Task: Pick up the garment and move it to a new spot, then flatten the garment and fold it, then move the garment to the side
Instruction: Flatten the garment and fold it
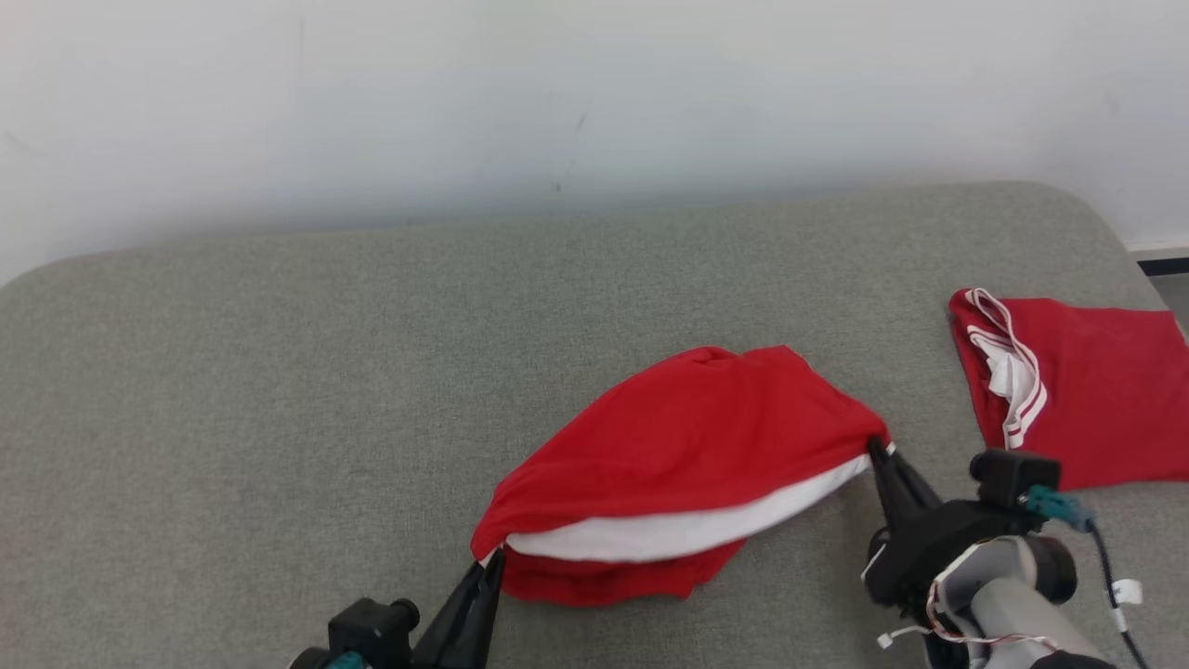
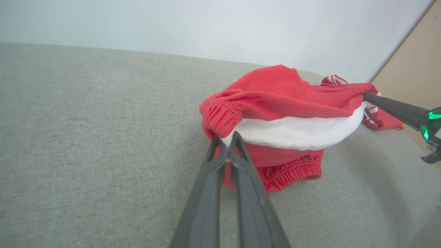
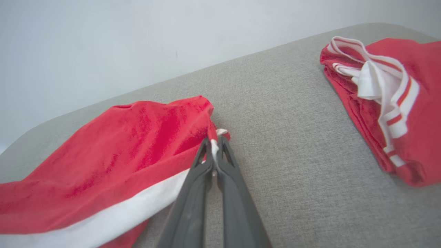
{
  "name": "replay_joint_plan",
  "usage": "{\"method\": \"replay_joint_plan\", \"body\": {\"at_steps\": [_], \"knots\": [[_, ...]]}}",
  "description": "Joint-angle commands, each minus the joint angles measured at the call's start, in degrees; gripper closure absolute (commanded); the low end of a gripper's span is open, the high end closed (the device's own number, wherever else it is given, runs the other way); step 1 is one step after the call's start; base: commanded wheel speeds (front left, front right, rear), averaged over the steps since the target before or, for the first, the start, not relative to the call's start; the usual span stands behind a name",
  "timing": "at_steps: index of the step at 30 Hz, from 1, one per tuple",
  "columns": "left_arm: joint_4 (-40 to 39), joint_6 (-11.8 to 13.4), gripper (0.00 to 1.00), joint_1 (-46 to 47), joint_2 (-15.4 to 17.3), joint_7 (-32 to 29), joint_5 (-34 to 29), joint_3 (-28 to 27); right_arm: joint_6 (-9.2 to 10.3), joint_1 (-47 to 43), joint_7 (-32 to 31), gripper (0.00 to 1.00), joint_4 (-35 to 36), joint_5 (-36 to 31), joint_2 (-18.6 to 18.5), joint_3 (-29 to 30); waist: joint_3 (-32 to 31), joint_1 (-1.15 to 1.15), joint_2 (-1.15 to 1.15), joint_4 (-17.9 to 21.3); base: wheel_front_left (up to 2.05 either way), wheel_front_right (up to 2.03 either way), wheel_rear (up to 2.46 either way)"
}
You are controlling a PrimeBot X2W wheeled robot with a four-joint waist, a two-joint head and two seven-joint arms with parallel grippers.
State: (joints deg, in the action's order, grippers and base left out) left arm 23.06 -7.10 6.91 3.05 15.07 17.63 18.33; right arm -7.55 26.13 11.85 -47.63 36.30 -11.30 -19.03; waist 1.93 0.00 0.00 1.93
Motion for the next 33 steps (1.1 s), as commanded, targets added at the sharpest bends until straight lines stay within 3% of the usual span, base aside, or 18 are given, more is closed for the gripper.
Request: {"method": "replay_joint_plan", "body": {"at_steps": [1, 11, 19, 25, 28, 33], "knots": [[-1.0, -0.3, 1.00, 1.0, 0.9, 0.0, 0.7, -0.1, 0.16, -0.6, -0.2, 1.00, 2.1, 0.9, -1.3, 0.4, -0.9, 0.00, 0.00, 0.6, 0.00, 0.00, 0.00], [-10.8, -0.2, 1.00, 10.8, 5.1, -5.4, 6.6, -1.0, 0.16, 1.6, -6.2, 1.00, 18.2, 2.4, -5.0, 4.7, -1.9, 0.00, 0.00, 1.4, 0.00, 0.00, 0.00], [-14.8, -0.3, 1.00, 26.3, 10.8, -13.2, 15.1, 0.8, 0.16, 11.8, -17.1, 1.00, 28.1, 4.8, -2.0, 7.6, 5.8, 0.00, 0.00, 4.2, 0.00, 0.00, 0.00], [-11.3, -0.3, 1.00, 42.9, 14.4, -16.0, 20.0, -3.6, 0.16, 29.2, -20.2, 1.00, 24.2, 3.3, 0.8, 10.3, 19.5, 0.00, 0.00, 6.6, 0.00, 0.00, 0.00], [-8.5, 0.2, 1.00, 51.3, 15.2, -15.7, 19.7, -5.7, 0.16, 38.7, -17.8, 1.00, 19.7, 0.9, 2.0, 12.5, 25.8, 0.00, 0.00, 7.1, 0.00, 0.00, 0.00], [-3.7, 3.9, 1.00, 63.8, 15.2, -11.1, 18.5, -10.1, 0.17, 52.8, -9.7, 1.00, 13.4, -2.7, 3.3, 15.7, 32.1, 0.00, 0.00, 7.8, 0.00, 0.00, 0.00]]}}
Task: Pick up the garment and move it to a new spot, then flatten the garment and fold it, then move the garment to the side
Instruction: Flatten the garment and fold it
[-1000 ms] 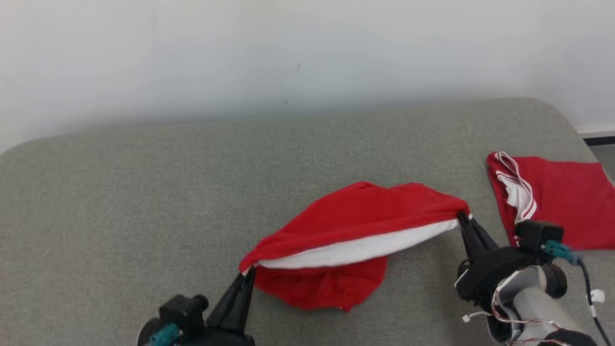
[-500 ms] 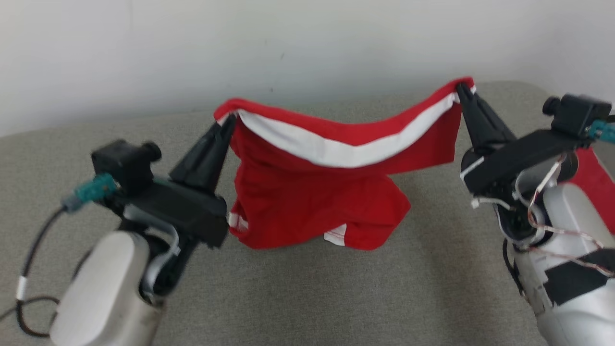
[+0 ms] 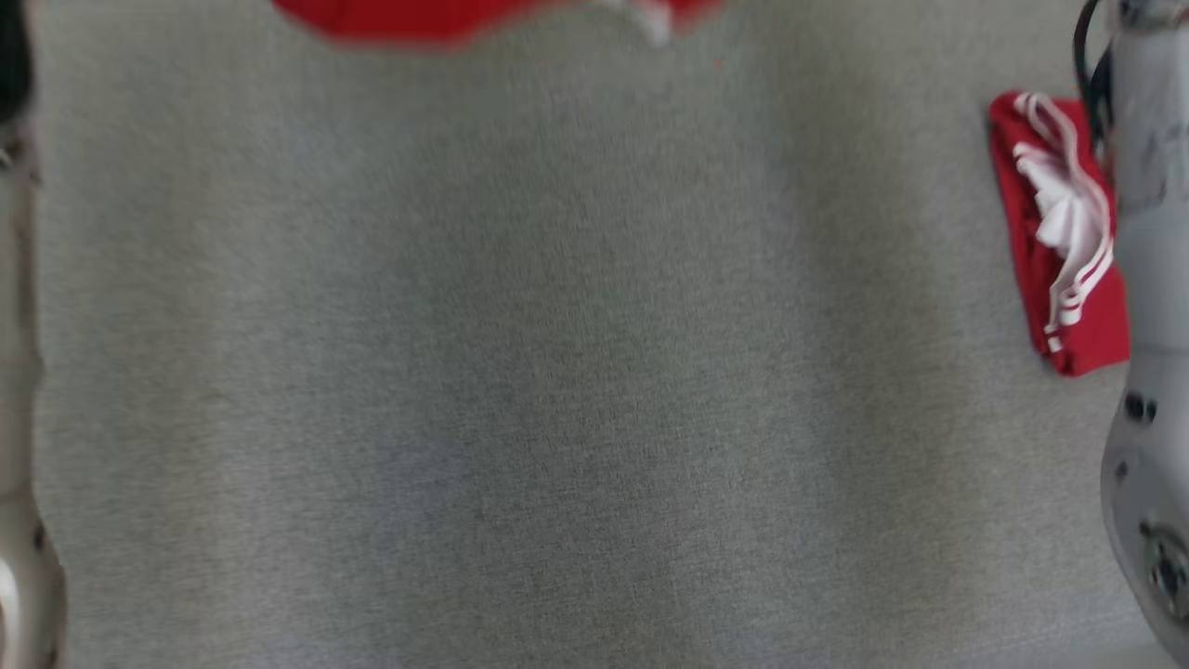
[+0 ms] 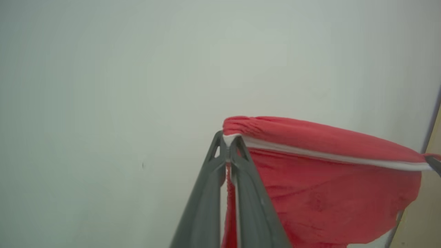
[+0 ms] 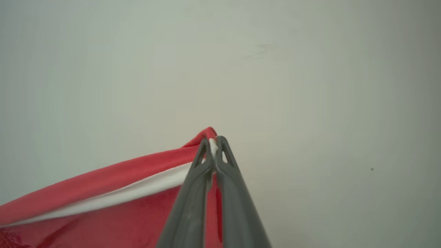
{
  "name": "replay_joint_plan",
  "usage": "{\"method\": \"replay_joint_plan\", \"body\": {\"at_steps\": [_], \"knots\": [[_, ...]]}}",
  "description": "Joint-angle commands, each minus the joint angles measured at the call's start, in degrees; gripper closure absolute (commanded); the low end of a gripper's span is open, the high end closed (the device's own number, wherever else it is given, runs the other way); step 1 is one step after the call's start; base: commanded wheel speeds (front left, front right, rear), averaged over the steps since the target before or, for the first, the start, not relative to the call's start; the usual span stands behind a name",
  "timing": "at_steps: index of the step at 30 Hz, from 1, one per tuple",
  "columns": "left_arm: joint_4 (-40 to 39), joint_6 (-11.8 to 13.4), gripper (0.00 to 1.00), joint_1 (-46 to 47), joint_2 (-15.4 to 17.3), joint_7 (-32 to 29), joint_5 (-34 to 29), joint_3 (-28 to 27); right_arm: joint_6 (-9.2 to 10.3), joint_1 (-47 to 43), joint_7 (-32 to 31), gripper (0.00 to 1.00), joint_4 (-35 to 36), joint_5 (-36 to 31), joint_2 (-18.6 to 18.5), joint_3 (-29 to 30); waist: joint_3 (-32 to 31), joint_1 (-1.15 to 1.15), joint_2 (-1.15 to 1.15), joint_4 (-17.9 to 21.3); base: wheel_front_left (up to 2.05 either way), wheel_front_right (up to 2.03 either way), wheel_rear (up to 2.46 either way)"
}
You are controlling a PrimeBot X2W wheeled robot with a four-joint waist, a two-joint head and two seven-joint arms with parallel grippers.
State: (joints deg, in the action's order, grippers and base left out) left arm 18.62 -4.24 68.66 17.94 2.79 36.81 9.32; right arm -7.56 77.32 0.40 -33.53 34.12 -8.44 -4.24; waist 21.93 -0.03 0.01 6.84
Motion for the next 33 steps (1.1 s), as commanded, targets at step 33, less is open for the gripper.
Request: {"method": "replay_joint_plan", "body": {"at_steps": [33], "knots": [[3.8, -3.2, 1.00, -33.7, -2.7, 12.4, 0.0, 7.5, 0.17, -31.5, -3.7, 1.00, 7.9, 13.7, -12.7, -19.4, -2.1, 0.03, -0.01, 0.6, 0.00, 0.00, 0.00]]}}
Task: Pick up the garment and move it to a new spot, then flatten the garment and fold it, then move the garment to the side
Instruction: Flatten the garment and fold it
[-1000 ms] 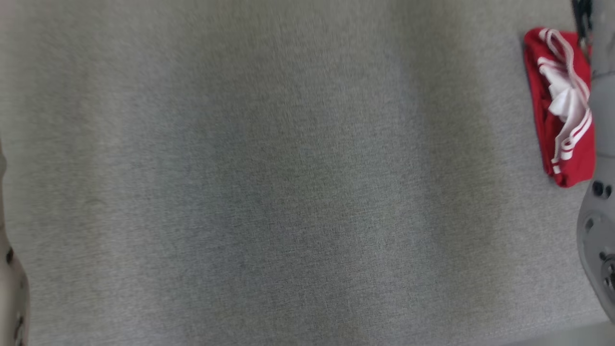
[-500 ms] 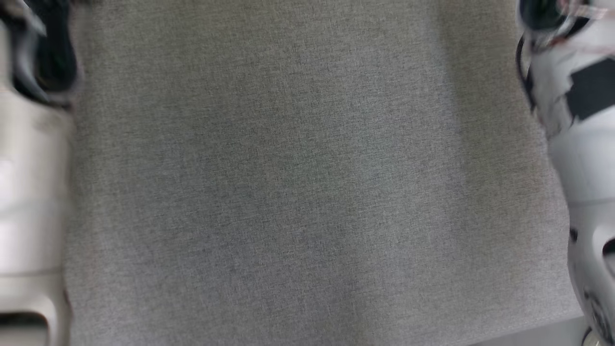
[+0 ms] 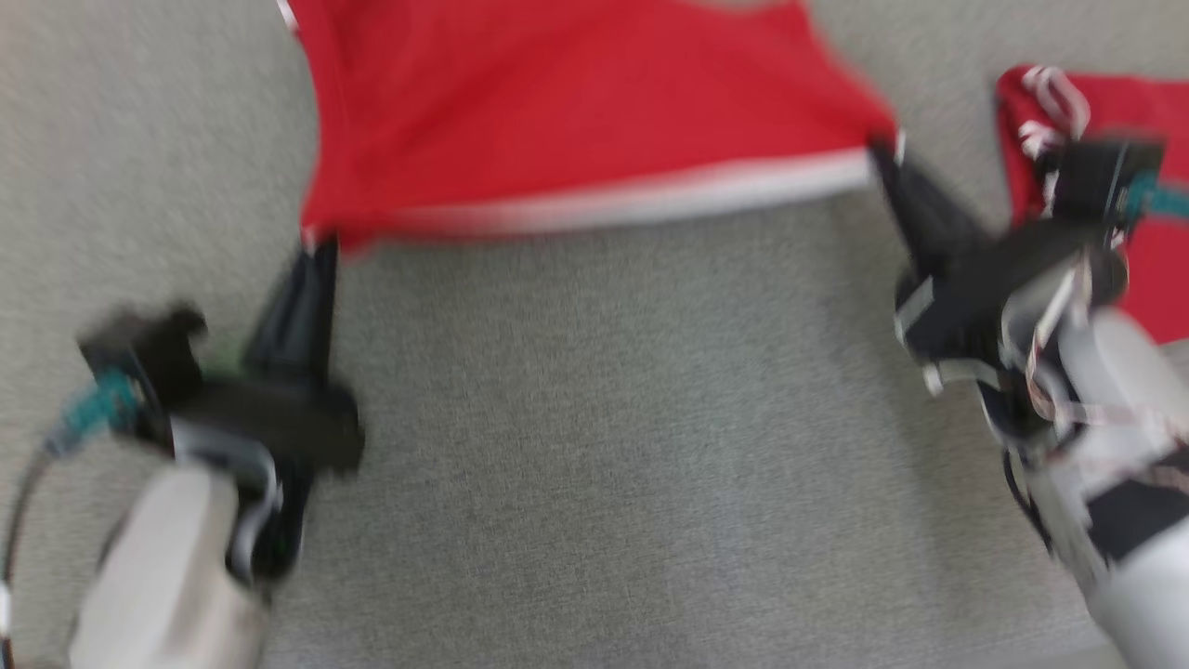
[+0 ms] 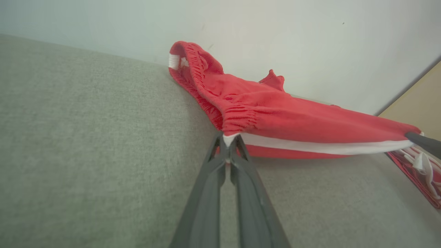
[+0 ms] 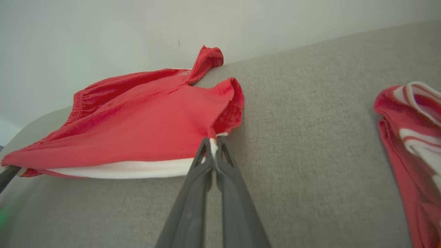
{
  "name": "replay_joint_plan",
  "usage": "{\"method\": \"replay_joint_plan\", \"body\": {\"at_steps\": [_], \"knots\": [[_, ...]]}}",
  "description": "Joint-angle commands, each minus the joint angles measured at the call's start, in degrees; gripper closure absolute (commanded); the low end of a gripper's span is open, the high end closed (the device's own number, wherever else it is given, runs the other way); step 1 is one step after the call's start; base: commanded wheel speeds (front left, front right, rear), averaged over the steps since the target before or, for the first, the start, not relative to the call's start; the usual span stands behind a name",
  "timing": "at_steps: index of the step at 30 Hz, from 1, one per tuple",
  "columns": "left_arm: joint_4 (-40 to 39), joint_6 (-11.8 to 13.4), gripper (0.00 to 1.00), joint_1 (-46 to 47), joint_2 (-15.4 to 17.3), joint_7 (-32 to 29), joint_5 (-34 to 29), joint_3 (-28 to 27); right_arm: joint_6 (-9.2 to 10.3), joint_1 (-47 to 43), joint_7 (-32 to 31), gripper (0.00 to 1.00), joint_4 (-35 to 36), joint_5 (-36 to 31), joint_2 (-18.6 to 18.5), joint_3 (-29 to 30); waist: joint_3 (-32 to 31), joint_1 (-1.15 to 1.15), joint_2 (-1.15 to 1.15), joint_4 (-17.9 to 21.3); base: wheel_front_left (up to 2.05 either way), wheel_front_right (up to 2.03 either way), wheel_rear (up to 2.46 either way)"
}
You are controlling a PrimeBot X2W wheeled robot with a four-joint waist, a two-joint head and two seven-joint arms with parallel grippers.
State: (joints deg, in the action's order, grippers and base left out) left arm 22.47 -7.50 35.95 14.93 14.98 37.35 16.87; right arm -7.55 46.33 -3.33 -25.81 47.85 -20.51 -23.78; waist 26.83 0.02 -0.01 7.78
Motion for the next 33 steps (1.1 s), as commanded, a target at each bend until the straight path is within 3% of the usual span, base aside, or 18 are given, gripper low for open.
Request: {"method": "replay_joint_plan", "body": {"at_steps": [1, 7, 14, 21, 24, 28, 33], "knots": [[0.0, 0.1, 1.00, -3.3, 0.6, 0.2, -1.0, 0.2, 0.16, -3.3, -1.6, 1.00, 1.5, -0.7, -1.5, 0.4, -8.4, -0.02, 0.01, -0.1, 0.00, 0.00, 0.00], [-0.1, 1.0, 1.00, -17.6, 1.2, 0.2, -0.7, 1.1, 0.17, -22.0, -14.4, 1.00, 10.0, -4.1, -2.3, 7.7, -17.0, -0.02, 0.01, 0.1, 0.00, 0.00, 0.00], [-4.6, 3.3, 1.00, -28.7, 2.6, -1.9, -1.7, 3.4, 0.17, -40.7, -29.8, 1.00, 22.8, -10.4, 2.0, 17.3, -23.3, -0.02, 0.01, -0.9, 0.00, 0.00, 0.00], [-12.0, 6.0, 1.00, -38.2, 4.6, -8.7, -1.8, 6.6, 0.17, -55.0, -44.3, 1.00, 35.5, -17.4, 8.3, 25.4, -25.4, -0.02, 0.01, -1.2, 0.00, 0.00, 0.00], [-15.5, 6.8, 1.00, -41.6, 4.9, -11.4, -0.9, 7.7, 0.16, -57.7, -48.1, 1.00, 39.8, -19.0, 10.6, 27.4, -25.5, -0.02, 0.01, -1.5, 0.00, 0.00, 0.00], [-19.6, 7.4, 1.00, -43.0, 4.5, -13.6, 0.5, 8.1, 0.16, -56.6, -48.7, 1.00, 43.9, -20.6, 12.5, 29.3, -25.2, -0.02, 0.01, -2.0, 0.00, 0.00, 0.00], [-21.9, 7.4, 1.00, -40.4, 3.1, -15.2, 2.5, 7.8, 0.16, -51.3, -48.0, 1.00, 43.8, -21.8, 11.8, 29.0, -24.3, -0.02, 0.01, -2.6, 0.00, 0.00, 0.00]]}}
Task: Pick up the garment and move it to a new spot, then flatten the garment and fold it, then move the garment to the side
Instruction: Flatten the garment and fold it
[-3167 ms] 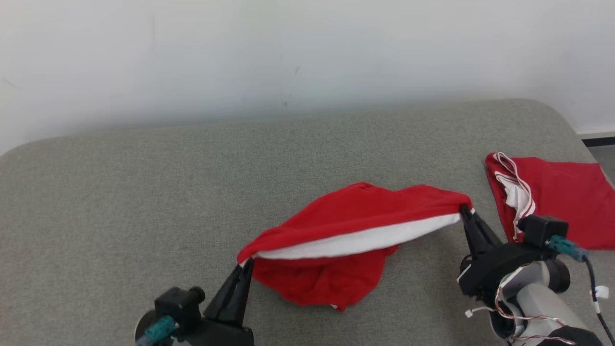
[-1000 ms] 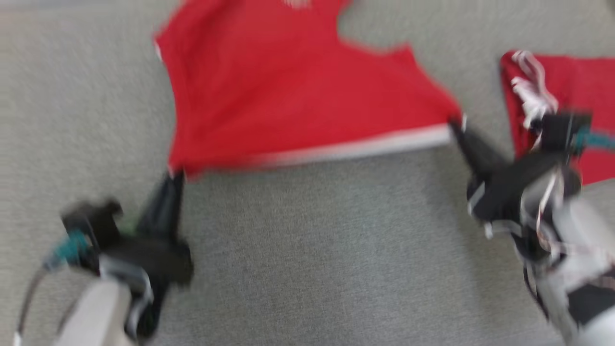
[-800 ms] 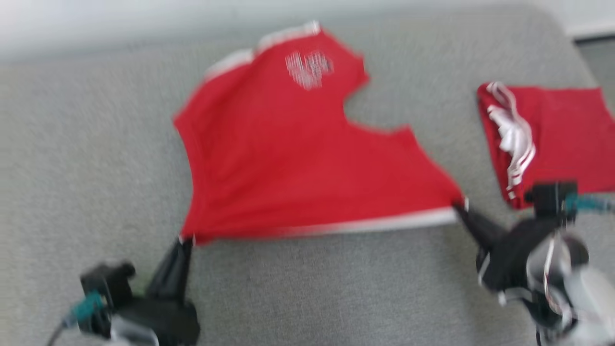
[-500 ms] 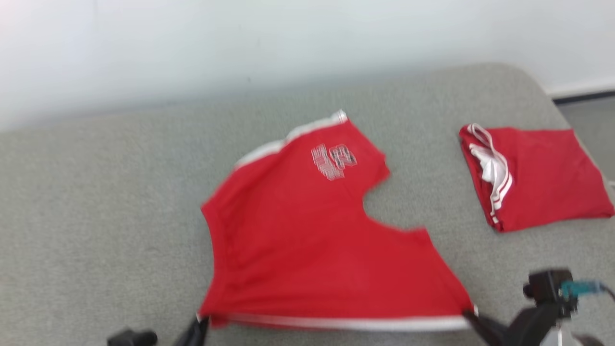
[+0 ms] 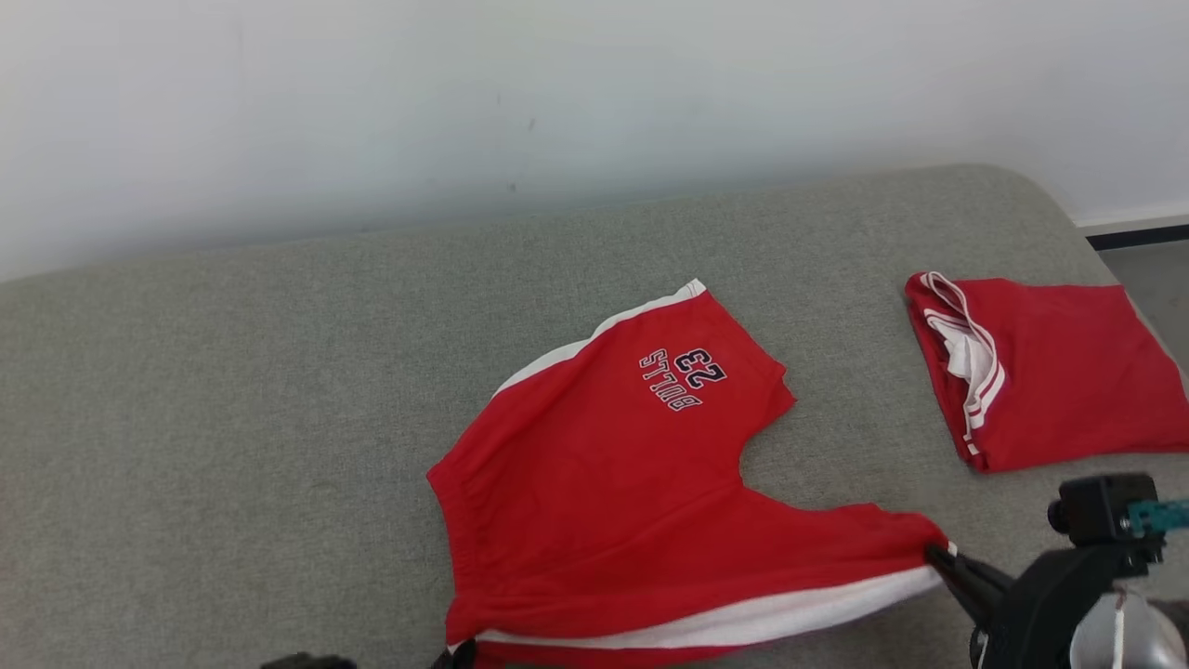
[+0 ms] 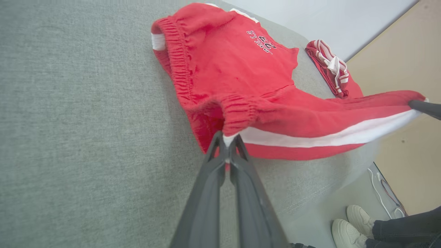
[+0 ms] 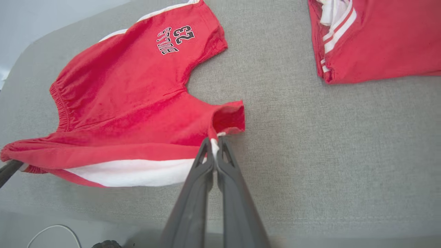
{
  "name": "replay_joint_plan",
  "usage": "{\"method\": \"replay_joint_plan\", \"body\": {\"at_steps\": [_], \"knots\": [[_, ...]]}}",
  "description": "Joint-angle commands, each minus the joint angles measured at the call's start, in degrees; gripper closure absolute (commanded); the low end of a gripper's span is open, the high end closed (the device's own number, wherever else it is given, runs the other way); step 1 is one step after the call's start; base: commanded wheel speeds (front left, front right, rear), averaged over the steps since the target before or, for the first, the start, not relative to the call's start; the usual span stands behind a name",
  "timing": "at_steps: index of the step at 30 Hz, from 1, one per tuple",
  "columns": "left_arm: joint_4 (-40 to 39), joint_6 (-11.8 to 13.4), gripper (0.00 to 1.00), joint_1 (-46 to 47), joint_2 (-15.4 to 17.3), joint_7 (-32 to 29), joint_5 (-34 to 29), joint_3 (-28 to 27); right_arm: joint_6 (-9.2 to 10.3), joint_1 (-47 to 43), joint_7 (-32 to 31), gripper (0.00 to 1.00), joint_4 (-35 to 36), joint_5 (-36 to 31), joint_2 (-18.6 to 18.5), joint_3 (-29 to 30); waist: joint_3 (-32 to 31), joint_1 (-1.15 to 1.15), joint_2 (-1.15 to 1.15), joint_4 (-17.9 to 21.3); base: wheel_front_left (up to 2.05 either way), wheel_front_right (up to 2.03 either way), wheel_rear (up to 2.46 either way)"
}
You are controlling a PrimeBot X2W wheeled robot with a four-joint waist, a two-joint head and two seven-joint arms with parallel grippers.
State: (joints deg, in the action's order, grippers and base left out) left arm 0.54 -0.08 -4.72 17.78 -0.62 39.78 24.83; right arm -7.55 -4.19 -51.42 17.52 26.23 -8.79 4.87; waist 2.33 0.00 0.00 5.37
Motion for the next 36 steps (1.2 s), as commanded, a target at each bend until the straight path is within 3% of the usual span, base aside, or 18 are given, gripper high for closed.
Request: {"method": "replay_joint_plan", "body": {"at_steps": [1, 7, 15, 26, 36], "knots": [[-0.2, -0.2, 1.00, 0.9, -0.3, -0.4, 1.0, -0.1, 0.16, 1.0, 0.2, 1.00, -0.4, -0.4, -0.7, -0.2, 0.5, 0.00, 0.00, -0.4, 0.00, 0.00, 0.00], [0.8, -0.3, 1.00, 6.9, -3.2, -2.1, 2.8, -0.2, 0.16, 13.7, 3.1, 1.00, -9.6, -0.5, -4.1, -4.8, 2.0, 0.00, 0.00, -2.3, 0.00, 0.00, 0.00], [6.8, 0.8, 1.00, 16.0, -7.8, -1.9, 3.3, -0.6, 0.16, 29.3, 13.6, 1.00, -26.8, -2.3, -7.9, -11.4, 5.1, 0.00, 0.00, -6.5, 0.00, 0.00, 0.00], [15.9, 2.9, 1.00, 27.1, -11.7, 1.4, -0.2, -0.1, 0.16, 45.1, 27.7, 1.00, -47.6, -7.2, -7.7, -14.0, 11.5, 0.00, 0.00, -10.8, 0.00, 0.00, 0.00], [21.2, 3.0, 1.00, 34.1, -13.6, 4.4, 0.3, 0.3, 0.16, 54.4, 35.8, 1.00, -58.2, -9.7, -7.3, -15.2, 15.7, 0.00, 0.00, -12.6, 0.00, 0.00, 0.00]]}}
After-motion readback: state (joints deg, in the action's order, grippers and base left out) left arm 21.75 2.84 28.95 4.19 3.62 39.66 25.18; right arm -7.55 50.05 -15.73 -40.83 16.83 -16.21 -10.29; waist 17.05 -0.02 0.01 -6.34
